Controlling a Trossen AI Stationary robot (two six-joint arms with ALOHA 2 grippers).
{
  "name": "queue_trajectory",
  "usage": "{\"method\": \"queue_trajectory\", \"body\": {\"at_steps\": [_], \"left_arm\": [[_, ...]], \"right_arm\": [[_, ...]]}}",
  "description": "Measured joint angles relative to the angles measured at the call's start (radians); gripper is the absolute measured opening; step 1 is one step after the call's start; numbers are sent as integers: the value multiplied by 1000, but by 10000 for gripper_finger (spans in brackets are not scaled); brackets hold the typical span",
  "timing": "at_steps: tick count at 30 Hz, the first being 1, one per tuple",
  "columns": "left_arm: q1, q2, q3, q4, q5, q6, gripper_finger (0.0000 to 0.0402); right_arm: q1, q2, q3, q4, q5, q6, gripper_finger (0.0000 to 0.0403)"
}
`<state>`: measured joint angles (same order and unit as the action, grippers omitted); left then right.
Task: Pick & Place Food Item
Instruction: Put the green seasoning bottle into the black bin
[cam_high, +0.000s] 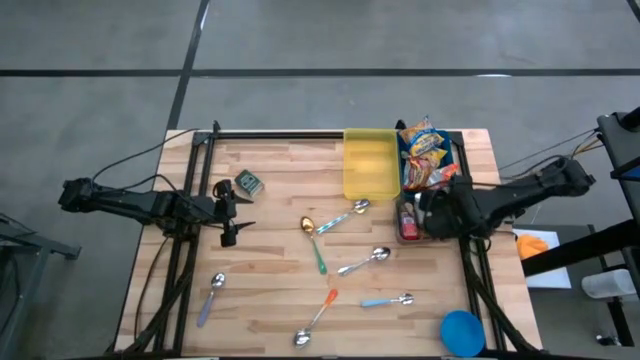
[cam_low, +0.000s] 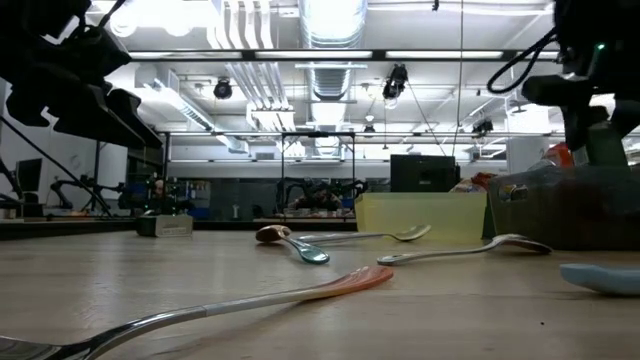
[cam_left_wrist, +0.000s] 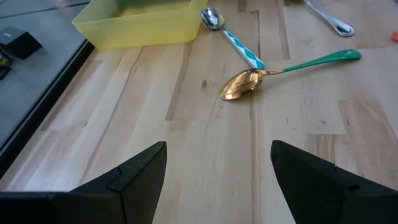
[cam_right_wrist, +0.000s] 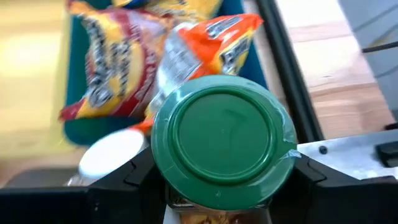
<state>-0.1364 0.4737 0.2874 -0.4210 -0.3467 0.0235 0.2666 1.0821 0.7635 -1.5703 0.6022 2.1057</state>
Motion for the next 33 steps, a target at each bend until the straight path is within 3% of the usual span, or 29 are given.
{"method": "queue_trajectory", "body": {"at_steps": [7,20,33], "left_arm": [[0,0,0,0,0,1,290],[0,0,0,0,0,3,290],[0,0,0,0,0,3,290]], "right_arm": [[-86,46,0,55,3,-10,198],[-86,232,40,75,-36,97,198],[-86,421,71,119,-105,106,198]]}}
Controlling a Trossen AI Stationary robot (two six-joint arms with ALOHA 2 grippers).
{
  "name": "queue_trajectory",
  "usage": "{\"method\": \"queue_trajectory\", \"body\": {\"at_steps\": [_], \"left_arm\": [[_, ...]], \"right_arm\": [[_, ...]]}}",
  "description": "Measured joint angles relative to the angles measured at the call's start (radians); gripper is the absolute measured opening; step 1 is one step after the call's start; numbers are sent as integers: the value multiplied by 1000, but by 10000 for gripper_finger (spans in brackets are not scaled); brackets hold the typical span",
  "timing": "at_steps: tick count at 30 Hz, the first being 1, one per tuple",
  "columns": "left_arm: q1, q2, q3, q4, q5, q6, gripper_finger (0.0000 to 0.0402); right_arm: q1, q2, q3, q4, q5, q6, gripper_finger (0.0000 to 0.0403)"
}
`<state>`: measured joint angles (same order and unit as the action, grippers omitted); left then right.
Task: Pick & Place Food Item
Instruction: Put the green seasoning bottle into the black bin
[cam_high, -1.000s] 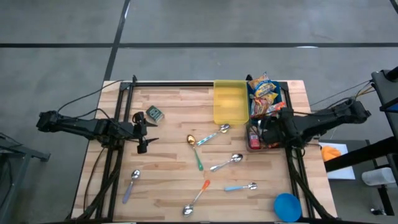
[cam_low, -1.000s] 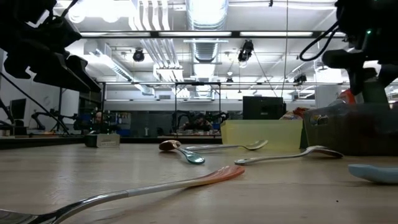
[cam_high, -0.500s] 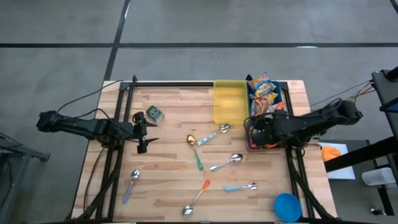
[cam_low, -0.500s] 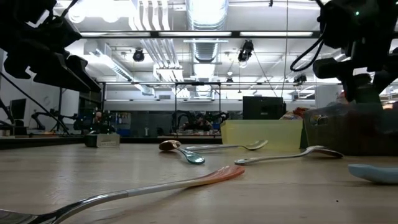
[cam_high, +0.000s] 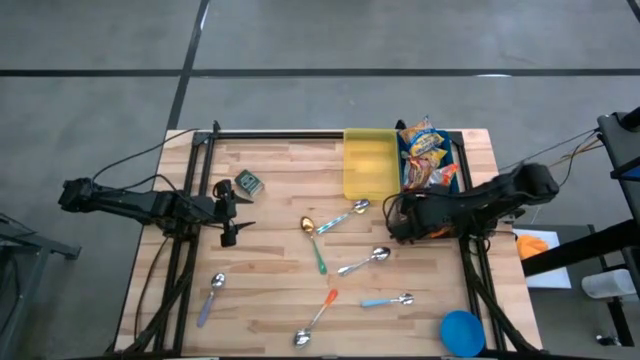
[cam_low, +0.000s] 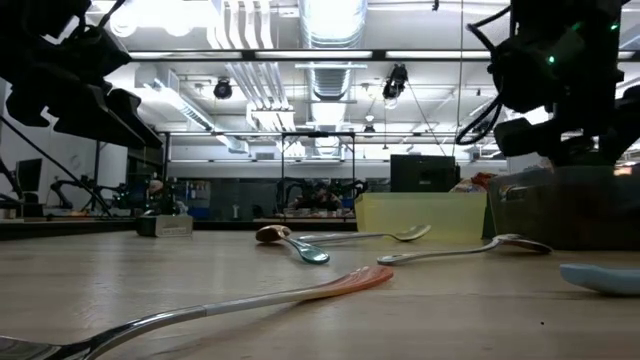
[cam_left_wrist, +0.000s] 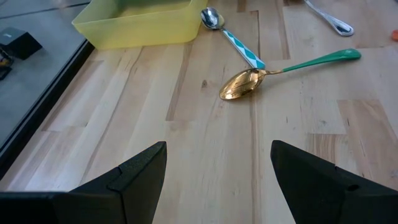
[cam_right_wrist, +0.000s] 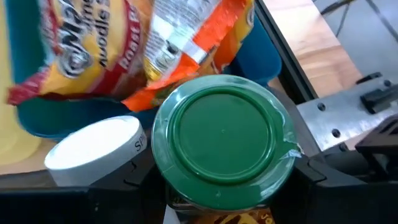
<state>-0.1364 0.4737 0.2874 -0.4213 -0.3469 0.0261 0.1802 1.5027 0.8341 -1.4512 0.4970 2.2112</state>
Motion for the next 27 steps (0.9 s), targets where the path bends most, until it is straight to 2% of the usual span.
{"method": "queue_trajectory", "body": {"at_steps": [5,13,27], "left_arm": [[0,0,0,0,0,0,290],[0,0,0,0,0,-3,290],[0,0,0,0,0,-3,290]], "right_arm": [[0,45,-6,1,-13,2,201],[1,68,-12,30,-35,19,234],[6,58,-15,19,-27,-12,238]]}}
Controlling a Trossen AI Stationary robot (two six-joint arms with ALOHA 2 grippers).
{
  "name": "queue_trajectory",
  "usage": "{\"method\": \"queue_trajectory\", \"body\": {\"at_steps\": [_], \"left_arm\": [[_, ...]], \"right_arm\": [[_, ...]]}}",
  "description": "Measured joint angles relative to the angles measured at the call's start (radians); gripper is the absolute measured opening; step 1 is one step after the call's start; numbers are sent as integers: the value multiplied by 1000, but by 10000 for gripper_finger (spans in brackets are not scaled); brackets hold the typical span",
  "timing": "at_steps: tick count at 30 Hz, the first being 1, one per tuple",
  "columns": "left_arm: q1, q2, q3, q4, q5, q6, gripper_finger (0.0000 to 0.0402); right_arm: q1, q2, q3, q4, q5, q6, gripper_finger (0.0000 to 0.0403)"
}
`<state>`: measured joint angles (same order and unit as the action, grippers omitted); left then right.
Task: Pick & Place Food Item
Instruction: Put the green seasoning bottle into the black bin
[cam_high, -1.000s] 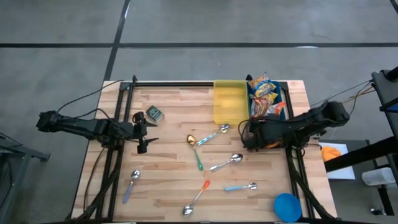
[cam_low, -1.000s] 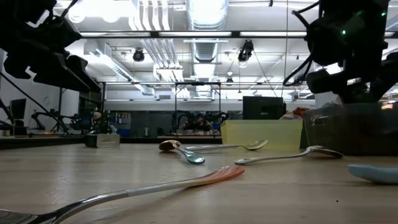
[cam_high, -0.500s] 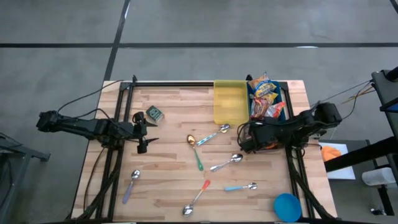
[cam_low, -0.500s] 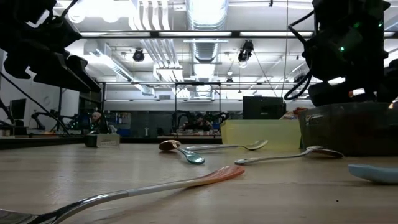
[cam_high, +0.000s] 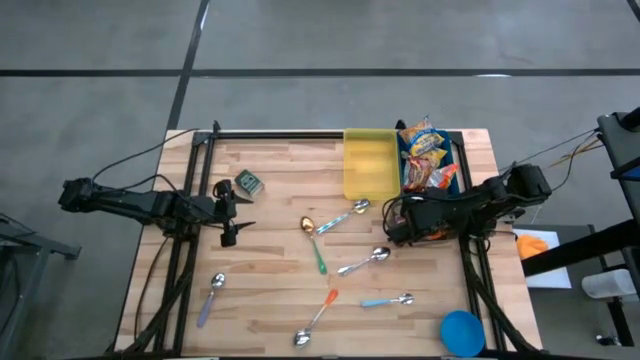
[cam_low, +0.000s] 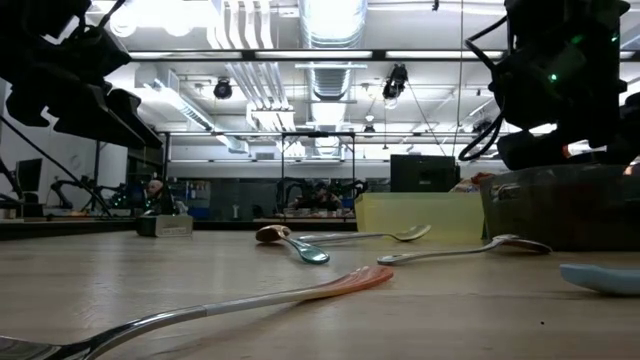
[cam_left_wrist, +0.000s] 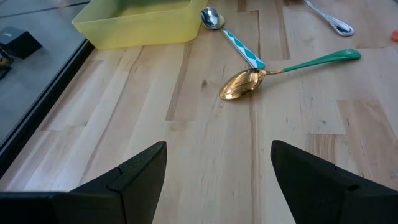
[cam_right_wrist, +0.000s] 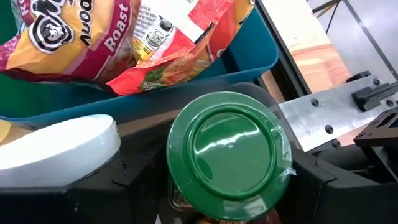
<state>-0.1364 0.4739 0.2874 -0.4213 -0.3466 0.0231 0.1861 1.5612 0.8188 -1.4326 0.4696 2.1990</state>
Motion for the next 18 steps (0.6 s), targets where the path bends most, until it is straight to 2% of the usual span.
{"method": "queue_trajectory", "body": {"at_steps": [8,18], "left_arm": [[0,0,0,0,0,0,290],[0,0,0,0,0,1,290]], "right_arm": [[19,-3,0,-13,2,-6,246],[39,-4,10,-56,12,20,319]]}}
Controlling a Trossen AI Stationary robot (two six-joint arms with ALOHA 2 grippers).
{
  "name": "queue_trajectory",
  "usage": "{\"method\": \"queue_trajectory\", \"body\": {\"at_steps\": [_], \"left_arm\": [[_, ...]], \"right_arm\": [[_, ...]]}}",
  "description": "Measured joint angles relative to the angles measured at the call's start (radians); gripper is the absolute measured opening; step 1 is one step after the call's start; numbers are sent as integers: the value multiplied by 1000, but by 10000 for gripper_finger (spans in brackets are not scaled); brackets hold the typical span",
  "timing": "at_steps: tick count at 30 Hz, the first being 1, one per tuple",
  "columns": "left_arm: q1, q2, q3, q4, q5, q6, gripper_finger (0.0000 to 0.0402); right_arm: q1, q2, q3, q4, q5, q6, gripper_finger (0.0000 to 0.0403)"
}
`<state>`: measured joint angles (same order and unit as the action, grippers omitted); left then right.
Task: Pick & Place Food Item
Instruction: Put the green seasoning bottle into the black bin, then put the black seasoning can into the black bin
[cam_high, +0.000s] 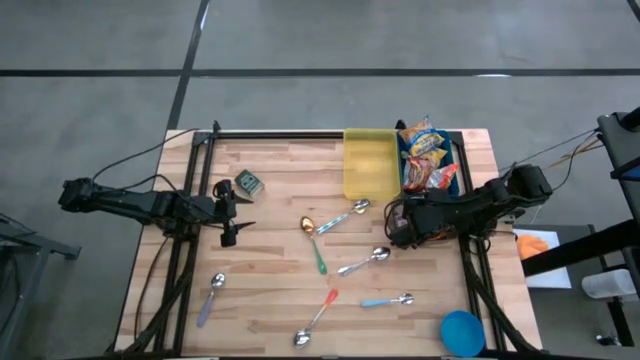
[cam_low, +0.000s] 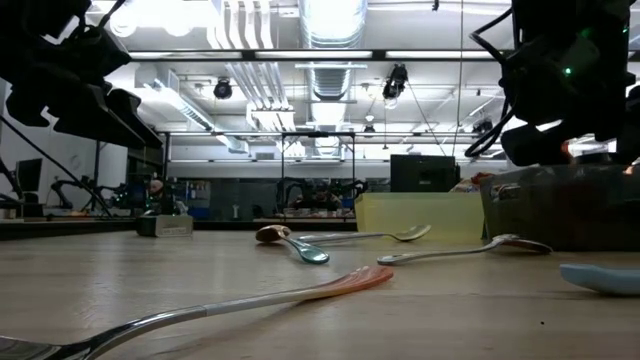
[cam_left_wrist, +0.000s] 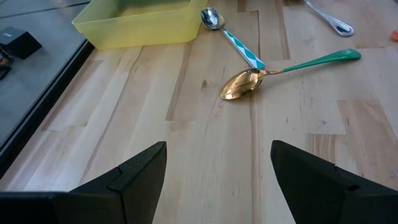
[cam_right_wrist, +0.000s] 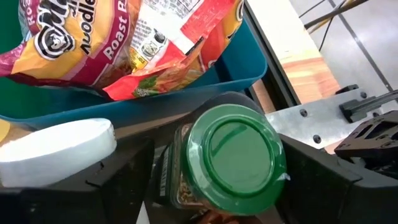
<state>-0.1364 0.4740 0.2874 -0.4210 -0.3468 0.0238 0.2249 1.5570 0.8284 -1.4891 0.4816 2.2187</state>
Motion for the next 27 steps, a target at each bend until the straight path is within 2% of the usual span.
{"method": "queue_trajectory", "body": {"at_steps": [8,13,27], "left_arm": [[0,0,0,0,0,3,290],[0,0,0,0,0,3,290],[0,0,0,-2,0,2,290]], "right_arm": [[0,-25,8,-28,-1,1,325],[0,-63,86,-82,6,0,325],[16,-158,240,-68,234,-275,325]]}}
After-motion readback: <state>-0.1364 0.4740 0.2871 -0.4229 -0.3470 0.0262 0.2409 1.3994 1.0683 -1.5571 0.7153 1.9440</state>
